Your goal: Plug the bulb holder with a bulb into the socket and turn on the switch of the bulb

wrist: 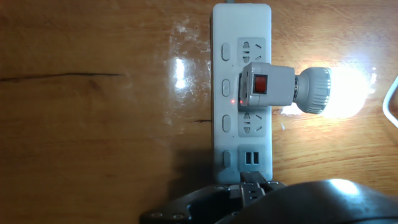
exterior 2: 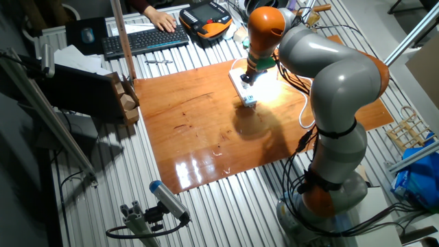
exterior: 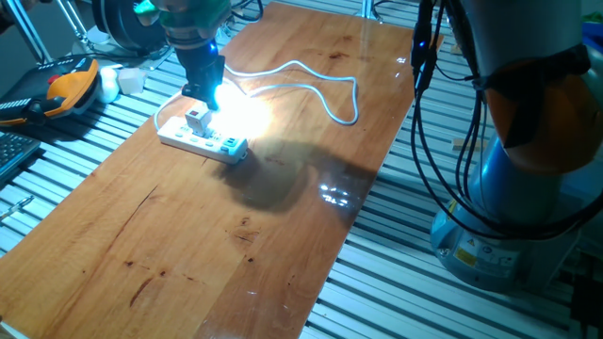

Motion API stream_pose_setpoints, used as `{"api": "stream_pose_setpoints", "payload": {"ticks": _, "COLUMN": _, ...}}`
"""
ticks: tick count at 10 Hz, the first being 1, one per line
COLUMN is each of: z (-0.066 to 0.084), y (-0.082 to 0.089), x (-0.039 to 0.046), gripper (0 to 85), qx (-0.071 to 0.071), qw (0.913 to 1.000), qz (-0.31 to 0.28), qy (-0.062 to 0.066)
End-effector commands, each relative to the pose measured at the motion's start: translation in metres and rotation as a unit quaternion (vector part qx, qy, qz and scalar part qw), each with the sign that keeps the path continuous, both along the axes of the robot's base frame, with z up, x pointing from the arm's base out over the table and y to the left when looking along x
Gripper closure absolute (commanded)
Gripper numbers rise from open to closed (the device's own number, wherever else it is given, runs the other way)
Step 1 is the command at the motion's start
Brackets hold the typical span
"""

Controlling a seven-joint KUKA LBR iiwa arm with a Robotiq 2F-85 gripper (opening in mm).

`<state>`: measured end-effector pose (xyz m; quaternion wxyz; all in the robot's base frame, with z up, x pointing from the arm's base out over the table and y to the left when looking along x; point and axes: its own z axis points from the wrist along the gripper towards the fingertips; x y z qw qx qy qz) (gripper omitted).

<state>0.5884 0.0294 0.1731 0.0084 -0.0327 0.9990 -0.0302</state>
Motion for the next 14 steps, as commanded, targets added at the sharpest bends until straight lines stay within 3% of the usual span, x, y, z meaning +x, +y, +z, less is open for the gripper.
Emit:
{"api": "stream_pose_setpoints", "payload": {"ticks": 1, "z": -0.0003, "y": 0.0001, "x": 0.0004, "gripper": 85.0, "qx": 0.001, "qw": 1.0000, "qz": -0.001, "qy": 0.001}}
{"api": "stream_pose_setpoints", "payload": {"ticks": 3, "z": -0.0015, "y": 0.0008, "x": 0.0020, "gripper": 85.0, "qx": 0.005, "qw": 1.0000, "qz": -0.002, "qy": 0.003}}
{"api": "stream_pose_setpoints", "payload": {"ticks": 5, "z": -0.0019, "y": -0.0003, "x": 0.0047, "gripper": 85.0, "qx": -0.001, "qw": 1.0000, "qz": -0.003, "qy": 0.002}}
{"api": "stream_pose_setpoints", "payload": {"ticks": 8, "z": -0.0015, "y": -0.0026, "x": 0.0055, "gripper": 85.0, "qx": 0.007, "qw": 0.9999, "qz": -0.002, "qy": 0.011}}
{"api": "stream_pose_setpoints", "payload": {"ticks": 11, "z": 0.0004, "y": -0.0071, "x": 0.0019, "gripper": 85.0, "qx": 0.029, "qw": 0.9993, "qz": -0.009, "qy": 0.020}}
{"api": "stream_pose_setpoints", "payload": {"ticks": 14, "z": -0.0014, "y": -0.0067, "x": 0.0037, "gripper": 85.0, "qx": 0.031, "qw": 0.9993, "qz": -0.011, "qy": 0.020}}
